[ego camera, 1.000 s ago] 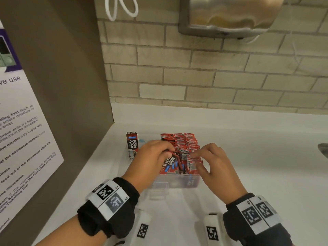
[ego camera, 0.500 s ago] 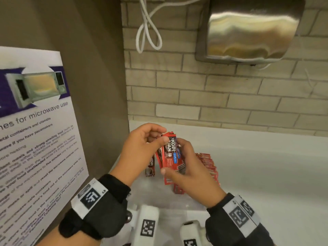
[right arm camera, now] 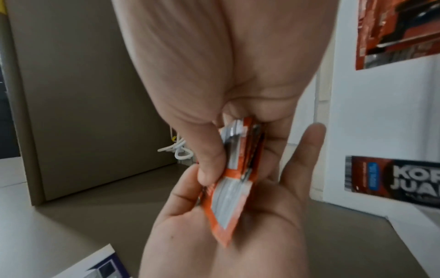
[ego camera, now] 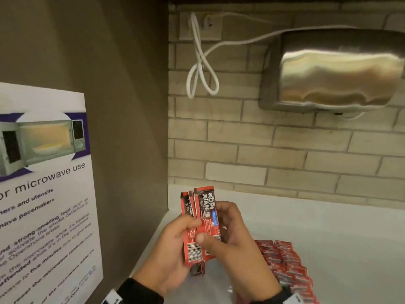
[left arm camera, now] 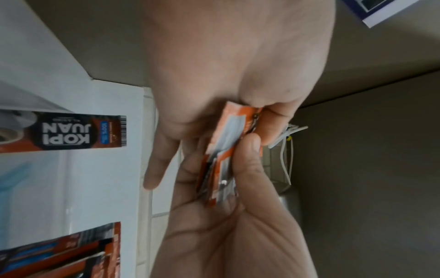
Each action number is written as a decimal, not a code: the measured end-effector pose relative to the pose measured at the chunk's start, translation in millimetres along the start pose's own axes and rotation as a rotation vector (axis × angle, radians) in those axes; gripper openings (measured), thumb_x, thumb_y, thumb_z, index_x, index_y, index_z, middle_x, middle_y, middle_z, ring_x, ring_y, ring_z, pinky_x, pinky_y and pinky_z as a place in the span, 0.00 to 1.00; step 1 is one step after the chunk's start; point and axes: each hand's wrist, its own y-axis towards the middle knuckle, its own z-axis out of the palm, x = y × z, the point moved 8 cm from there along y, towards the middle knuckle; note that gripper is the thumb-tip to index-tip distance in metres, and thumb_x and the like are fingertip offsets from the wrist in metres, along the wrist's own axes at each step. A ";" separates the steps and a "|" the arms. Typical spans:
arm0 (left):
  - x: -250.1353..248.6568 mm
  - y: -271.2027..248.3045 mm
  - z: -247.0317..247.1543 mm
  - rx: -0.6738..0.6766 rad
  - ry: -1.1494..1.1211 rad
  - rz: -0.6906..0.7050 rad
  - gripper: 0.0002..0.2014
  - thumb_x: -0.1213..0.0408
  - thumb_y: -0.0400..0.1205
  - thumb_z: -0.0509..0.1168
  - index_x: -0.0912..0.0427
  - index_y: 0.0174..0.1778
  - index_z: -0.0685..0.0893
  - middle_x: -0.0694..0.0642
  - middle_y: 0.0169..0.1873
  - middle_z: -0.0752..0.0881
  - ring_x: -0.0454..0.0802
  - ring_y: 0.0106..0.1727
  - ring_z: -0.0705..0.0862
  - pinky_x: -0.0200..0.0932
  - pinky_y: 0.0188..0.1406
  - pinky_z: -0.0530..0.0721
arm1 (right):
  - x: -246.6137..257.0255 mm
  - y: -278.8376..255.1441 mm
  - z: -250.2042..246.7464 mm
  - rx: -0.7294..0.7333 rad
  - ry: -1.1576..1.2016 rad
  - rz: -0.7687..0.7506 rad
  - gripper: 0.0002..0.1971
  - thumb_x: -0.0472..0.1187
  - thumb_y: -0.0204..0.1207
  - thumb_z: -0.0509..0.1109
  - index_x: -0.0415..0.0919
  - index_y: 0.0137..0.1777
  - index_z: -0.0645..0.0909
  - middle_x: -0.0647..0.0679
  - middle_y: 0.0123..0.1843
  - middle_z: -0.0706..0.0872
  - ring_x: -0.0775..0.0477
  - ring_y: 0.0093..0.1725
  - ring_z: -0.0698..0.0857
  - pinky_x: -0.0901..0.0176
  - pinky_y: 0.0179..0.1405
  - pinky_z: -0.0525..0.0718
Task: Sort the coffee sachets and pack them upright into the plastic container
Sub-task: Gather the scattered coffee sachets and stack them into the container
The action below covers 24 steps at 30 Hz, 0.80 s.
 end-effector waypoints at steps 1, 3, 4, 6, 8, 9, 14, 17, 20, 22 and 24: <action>-1.1 3.9 -1.4 0.002 -0.006 0.002 0.21 0.66 0.69 0.59 0.71 0.55 0.84 0.70 0.40 0.88 0.57 0.33 0.88 0.46 0.27 0.86 | 1.1 1.5 -3.4 -0.015 -0.044 -0.025 0.24 0.32 0.69 0.76 0.55 0.57 0.73 0.53 0.51 0.88 0.50 0.52 0.88 0.54 0.48 0.87; -3.3 10.5 -4.5 -0.021 0.010 0.032 0.21 0.67 0.70 0.61 0.71 0.57 0.83 0.71 0.42 0.88 0.58 0.35 0.88 0.47 0.30 0.86 | 5.2 4.2 -11.4 -0.063 -0.206 -0.088 0.23 0.37 0.67 0.79 0.63 0.52 0.75 0.50 0.51 0.84 0.54 0.50 0.86 0.57 0.44 0.87; -3.8 12.6 -6.3 -0.037 0.029 0.054 0.21 0.68 0.70 0.62 0.71 0.57 0.83 0.71 0.43 0.88 0.58 0.36 0.87 0.48 0.31 0.85 | 7.7 5.2 -13.8 -0.077 -0.295 -0.114 0.22 0.39 0.66 0.80 0.65 0.50 0.74 0.50 0.51 0.82 0.55 0.48 0.85 0.58 0.43 0.86; -4.6 14.3 -8.9 -0.076 0.068 0.095 0.19 0.68 0.69 0.63 0.68 0.55 0.84 0.69 0.42 0.89 0.57 0.35 0.88 0.46 0.31 0.85 | 11.6 6.5 -14.7 -0.083 -0.432 -0.149 0.21 0.41 0.66 0.80 0.63 0.48 0.74 0.57 0.45 0.81 0.58 0.45 0.82 0.60 0.41 0.85; -4.4 14.3 -9.4 -0.104 0.112 0.110 0.15 0.70 0.73 0.63 0.65 0.55 0.85 0.67 0.42 0.90 0.56 0.36 0.89 0.45 0.31 0.86 | 17.3 6.4 -15.5 -0.119 -0.566 -0.186 0.17 0.45 0.65 0.79 0.59 0.45 0.74 0.60 0.42 0.79 0.62 0.45 0.78 0.71 0.42 0.79; -4.6 15.1 -9.7 -0.107 0.140 0.112 0.13 0.70 0.77 0.62 0.64 0.56 0.84 0.66 0.42 0.90 0.55 0.36 0.89 0.45 0.31 0.87 | 21.0 6.8 -16.6 -0.150 -0.619 -0.204 0.16 0.47 0.64 0.79 0.59 0.45 0.74 0.60 0.42 0.77 0.64 0.47 0.75 0.75 0.42 0.75; -8.8 11.7 -5.8 -0.072 0.236 0.126 0.14 0.70 0.75 0.66 0.61 0.57 0.85 0.64 0.46 0.91 0.58 0.42 0.91 0.49 0.35 0.89 | 21.5 7.8 -20.6 -0.235 -0.494 -0.180 0.22 0.41 0.60 0.82 0.56 0.48 0.73 0.58 0.43 0.76 0.71 0.42 0.79 0.78 0.35 0.76; -12.9 9.7 -6.2 -0.051 0.264 0.133 0.18 0.71 0.72 0.67 0.63 0.59 0.83 0.65 0.49 0.90 0.65 0.51 0.89 0.54 0.42 0.89 | 13.7 8.9 -20.7 -0.219 -0.435 -0.143 0.26 0.42 0.58 0.84 0.52 0.49 0.70 0.61 0.37 0.76 0.67 0.36 0.79 0.74 0.30 0.77; -18.3 10.1 -13.0 -0.079 0.301 0.162 0.18 0.72 0.71 0.68 0.65 0.57 0.84 0.65 0.48 0.90 0.62 0.49 0.90 0.51 0.40 0.90 | 16.0 7.5 -15.4 -0.175 -0.453 -0.166 0.22 0.46 0.59 0.83 0.53 0.45 0.72 0.58 0.36 0.75 0.61 0.34 0.75 0.72 0.30 0.75; -18.8 10.0 -15.2 -0.091 0.331 0.174 0.20 0.68 0.68 0.69 0.64 0.58 0.84 0.65 0.48 0.90 0.61 0.48 0.90 0.52 0.43 0.90 | 14.1 7.7 -14.5 -0.138 -0.375 -0.134 0.18 0.43 0.61 0.82 0.54 0.44 0.76 0.50 0.35 0.76 0.59 0.31 0.76 0.65 0.27 0.78; -19.8 8.8 -14.3 -0.080 0.337 0.185 0.20 0.65 0.69 0.68 0.63 0.58 0.84 0.63 0.48 0.91 0.58 0.47 0.90 0.49 0.43 0.90 | 10.5 9.1 -16.7 -0.117 -0.262 -0.068 0.15 0.41 0.63 0.81 0.54 0.45 0.80 0.41 0.38 0.79 0.45 0.32 0.81 0.52 0.30 0.84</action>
